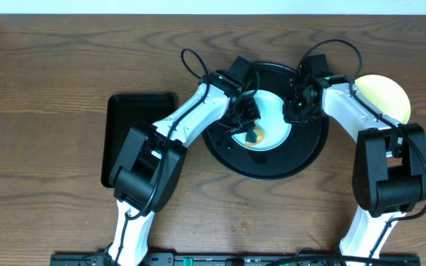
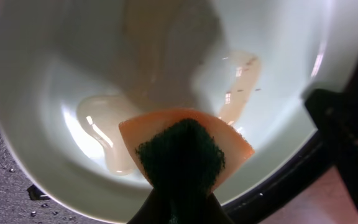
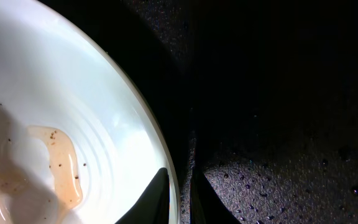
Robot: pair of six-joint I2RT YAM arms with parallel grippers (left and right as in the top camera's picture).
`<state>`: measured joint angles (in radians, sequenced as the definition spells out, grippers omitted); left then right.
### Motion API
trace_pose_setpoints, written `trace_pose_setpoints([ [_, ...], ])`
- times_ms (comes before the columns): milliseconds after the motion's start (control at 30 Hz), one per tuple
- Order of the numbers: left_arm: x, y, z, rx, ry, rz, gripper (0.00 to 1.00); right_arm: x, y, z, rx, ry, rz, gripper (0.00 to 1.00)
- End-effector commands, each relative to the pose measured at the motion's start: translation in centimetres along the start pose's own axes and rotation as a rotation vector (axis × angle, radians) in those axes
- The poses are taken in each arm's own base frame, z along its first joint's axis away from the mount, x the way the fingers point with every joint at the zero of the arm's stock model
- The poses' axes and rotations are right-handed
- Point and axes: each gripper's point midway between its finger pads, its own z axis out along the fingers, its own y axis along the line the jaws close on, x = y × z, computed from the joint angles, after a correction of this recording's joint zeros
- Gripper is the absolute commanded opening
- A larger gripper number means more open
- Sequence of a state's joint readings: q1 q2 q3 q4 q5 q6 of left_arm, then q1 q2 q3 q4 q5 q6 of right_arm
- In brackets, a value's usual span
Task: Clean dirty plates on tray and stack at the side
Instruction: 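Continue scrubbing the plate's left side with the sponge, left gripper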
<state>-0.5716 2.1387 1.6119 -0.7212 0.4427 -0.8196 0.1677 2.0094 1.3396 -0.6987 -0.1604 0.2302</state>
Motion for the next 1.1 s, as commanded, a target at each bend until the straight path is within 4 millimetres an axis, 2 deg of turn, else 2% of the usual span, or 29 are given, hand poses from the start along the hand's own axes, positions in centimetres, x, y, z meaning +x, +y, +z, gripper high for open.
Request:
trace_pose_setpoints([
  [0, 0.5, 1.1, 1.7, -0.03, 0.037, -0.048, 0.07, 0.4, 0.0, 0.2, 0.007, 0.009, -0.002, 0.11],
  [133, -0.1, 1.8, 2.3, -0.036, 0.039, -0.065, 0.08, 0.4, -0.1, 0.2, 0.007, 0.01, -0.002, 0.11],
  [333, -1.1, 2.7, 2.1, -0.034, 0.037, -0.097, 0.07, 0.4, -0.1, 0.2, 0.008, 0.011, -0.001, 0.1],
  [800, -2.6, 2.1, 1.8, 0.028, 0.019, -0.099, 0.07, 0.4, -0.1, 0.2, 0.008, 0.011, -0.001, 0.1],
  [1067, -3.1, 2.8, 3.8, 0.084, 0.098, -0.141, 0.08, 0.4, -0.1, 0.2, 0.008, 0.011, -0.001, 0.09],
])
